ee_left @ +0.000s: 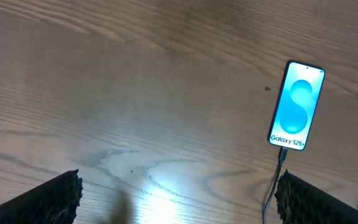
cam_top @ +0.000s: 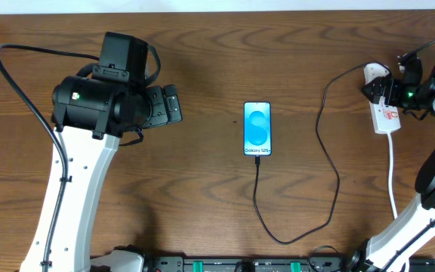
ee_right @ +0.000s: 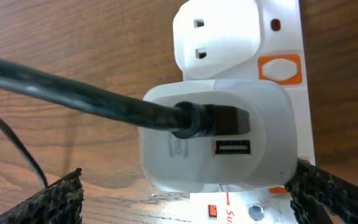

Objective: Plug charger to phone and switch on socket

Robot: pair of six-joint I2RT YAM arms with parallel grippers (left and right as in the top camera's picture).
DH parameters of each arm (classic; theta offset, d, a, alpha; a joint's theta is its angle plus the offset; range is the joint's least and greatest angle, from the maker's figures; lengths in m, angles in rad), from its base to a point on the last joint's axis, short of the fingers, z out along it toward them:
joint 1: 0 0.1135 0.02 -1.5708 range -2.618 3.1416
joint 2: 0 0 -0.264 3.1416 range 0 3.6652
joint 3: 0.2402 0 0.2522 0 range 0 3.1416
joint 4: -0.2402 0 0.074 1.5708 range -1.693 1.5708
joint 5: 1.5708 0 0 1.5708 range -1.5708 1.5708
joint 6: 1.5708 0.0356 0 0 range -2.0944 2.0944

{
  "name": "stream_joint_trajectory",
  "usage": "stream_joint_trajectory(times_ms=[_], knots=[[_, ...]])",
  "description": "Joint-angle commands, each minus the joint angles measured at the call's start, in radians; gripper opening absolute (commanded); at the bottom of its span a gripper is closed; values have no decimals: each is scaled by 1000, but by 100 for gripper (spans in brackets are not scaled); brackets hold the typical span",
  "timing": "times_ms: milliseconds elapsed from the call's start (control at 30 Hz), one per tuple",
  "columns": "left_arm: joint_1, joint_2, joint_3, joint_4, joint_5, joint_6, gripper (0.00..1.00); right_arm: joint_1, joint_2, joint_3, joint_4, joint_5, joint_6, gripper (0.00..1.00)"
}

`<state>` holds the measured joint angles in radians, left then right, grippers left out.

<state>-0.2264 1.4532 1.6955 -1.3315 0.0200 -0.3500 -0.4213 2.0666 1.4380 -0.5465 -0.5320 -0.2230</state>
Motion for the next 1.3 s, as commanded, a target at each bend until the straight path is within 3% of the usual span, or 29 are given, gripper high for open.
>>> stream_joint_trajectory(times_ms=[0, 1267], knots=[[-2, 4, 6, -3, -6, 9, 100, 11, 21, 6, -13, -119, -10, 99], [-2, 4, 6, -3, -6, 9, 100, 117, 90, 5, -43, -170, 60, 99]])
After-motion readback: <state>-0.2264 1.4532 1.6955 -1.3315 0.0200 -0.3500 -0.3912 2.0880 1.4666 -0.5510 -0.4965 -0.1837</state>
